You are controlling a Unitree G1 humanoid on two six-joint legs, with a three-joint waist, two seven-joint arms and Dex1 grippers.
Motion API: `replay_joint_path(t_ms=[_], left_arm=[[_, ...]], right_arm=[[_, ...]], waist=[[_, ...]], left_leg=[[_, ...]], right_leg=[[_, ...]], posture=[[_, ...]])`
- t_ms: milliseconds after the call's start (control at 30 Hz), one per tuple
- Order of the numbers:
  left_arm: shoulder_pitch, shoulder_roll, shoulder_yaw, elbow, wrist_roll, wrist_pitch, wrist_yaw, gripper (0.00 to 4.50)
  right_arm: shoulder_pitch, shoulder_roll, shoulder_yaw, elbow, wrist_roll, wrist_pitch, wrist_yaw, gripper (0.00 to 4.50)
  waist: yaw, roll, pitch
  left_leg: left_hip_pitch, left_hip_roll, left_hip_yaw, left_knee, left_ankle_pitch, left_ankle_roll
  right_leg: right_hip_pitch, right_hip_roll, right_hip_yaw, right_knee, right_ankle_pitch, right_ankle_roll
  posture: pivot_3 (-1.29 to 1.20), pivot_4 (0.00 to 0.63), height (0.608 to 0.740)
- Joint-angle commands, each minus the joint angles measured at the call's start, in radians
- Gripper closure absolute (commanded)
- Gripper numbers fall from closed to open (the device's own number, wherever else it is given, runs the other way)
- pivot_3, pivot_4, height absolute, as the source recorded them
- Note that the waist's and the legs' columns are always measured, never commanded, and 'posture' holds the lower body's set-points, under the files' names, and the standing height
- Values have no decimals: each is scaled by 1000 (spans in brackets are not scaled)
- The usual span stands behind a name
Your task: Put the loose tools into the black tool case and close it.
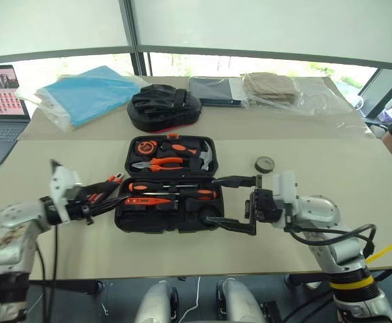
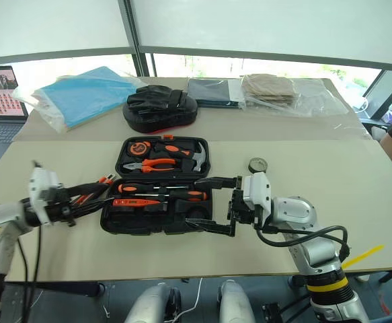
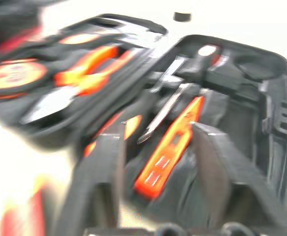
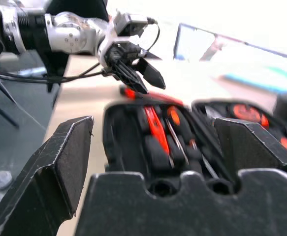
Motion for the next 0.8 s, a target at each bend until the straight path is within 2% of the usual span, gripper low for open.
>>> replay_joint_path(t_ms=[33, 67, 100, 267, 300, 400, 567, 767, 800], left_arm=[[142, 2, 211, -12, -21, 9, 98, 493], [180, -5, 257, -3, -19, 3, 121, 87], [211, -15, 295, 3, -17, -7, 141, 34], [379, -94, 473, 16, -17, -48, 226, 34], [400, -106, 491, 19, -17, -50, 237, 34], [427, -116, 497, 5, -23, -31, 250, 34], [345, -54, 375, -92, -69, 126, 251, 34], [100, 50, 124, -68, 14, 268, 294, 34], [67, 58, 85, -52, 32, 283, 299, 34]], right_arm=[[17, 30, -12, -78, 46, -32, 2, 0], [23, 44, -11, -81, 35, -56, -5, 0], [27, 58, -12, -84, 31, -72, -12, 0], [58, 108, -22, -80, 3, -157, -33, 0], [65, 111, -26, -81, 11, -156, -38, 0], [79, 111, -42, -81, 33, -144, -54, 0], [86, 80, -56, -80, 25, -137, -58, 0], [73, 20, -53, -88, 14, -51, -96, 0], [73, 19, -52, -90, 12, -49, -102, 0]], waist=[[1, 0, 0], [1, -1, 0], [1, -1, 0], [4, -1, 0], [5, -2, 0], [15, -2, 0], [37, -3, -1], [30, -5, -2], [26, -5, -2]], left_leg=[[0, 0, 0, 0, 0, 0], [-1, 0, 0, 0, 0, 0], [-1, 1, 0, 0, -1, -1], [-1, 1, 1, 0, -1, -2], [0, 1, 1, -1, -5, -7], [0, 1, 1, 0, -6, -10], [0, 1, 1, 0, -6, -10], [0, 1, 4, 0, -6, -11], [-1, 1, 5, -1, -6, -10]], right_leg=[[-1, 0, 0, 0, 0, 0], [-1, 0, 0, 0, -1, -1], [-2, 0, 0, 0, -1, -1], [-5, -2, -1, -1, -1, -2], [-6, -3, -2, -1, -2, -3], [-6, -4, -3, -1, -4, -6], [-5, -6, -5, -1, -5, -8], [-5, -4, -5, -1, -4, -9], [-3, -4, -3, 0, -2, -5]], posture=[[0, 150, 740], [0, 150, 740], [0, 150, 740], [0, 150, 740], [0, 150, 740], [0, 150, 740], [0, 150, 740], [0, 150, 740], [0, 150, 740]])
